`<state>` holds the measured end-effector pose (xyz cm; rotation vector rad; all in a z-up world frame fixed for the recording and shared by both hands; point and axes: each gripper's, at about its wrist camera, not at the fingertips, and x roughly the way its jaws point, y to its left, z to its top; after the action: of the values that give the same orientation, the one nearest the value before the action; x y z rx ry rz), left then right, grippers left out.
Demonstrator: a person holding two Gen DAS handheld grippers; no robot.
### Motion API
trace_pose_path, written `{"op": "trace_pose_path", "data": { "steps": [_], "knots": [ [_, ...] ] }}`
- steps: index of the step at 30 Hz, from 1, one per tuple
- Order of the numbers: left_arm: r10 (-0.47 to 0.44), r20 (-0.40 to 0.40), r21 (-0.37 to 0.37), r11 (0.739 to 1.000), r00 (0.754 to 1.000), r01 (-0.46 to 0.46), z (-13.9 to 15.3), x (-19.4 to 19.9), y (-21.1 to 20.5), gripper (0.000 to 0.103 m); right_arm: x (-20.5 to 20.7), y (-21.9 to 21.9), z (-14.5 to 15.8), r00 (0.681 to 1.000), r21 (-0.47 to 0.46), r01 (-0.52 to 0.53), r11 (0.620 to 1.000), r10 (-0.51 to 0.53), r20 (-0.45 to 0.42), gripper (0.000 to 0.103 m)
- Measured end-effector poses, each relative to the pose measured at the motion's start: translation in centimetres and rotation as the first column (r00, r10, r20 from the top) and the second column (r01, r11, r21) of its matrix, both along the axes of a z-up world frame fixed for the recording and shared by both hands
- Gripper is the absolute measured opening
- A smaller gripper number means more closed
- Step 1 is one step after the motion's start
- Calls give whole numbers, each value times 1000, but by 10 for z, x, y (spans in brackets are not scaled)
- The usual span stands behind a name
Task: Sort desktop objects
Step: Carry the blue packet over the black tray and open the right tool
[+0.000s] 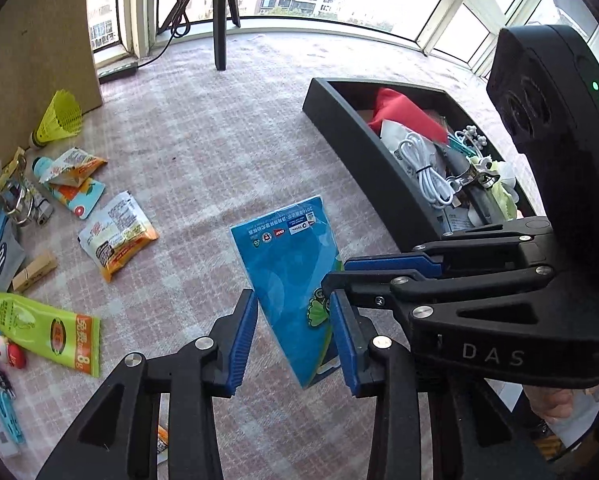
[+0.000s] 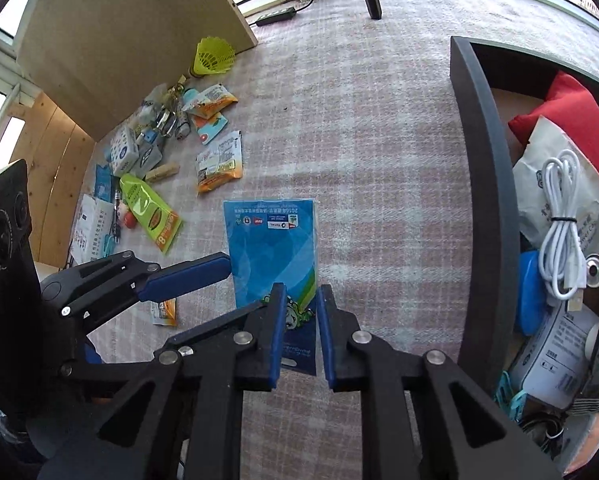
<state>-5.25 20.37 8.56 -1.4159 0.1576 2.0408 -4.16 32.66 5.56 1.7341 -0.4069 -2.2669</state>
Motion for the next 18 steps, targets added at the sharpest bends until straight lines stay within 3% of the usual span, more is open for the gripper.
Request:
{"op": "trace_pose_path", "data": {
  "steps": [10, 18],
  "knots": [
    [-122, -91, 39, 991, 988, 126, 36, -7, 69, 34, 13, 68, 53, 987, 23, 137, 990, -135, -89, 17],
    [-250, -135, 77, 962, 959, 261, 74, 2, 156, 33, 39, 149, 97, 953, 71, 282, 957, -270, -140, 17]
  ]
}}
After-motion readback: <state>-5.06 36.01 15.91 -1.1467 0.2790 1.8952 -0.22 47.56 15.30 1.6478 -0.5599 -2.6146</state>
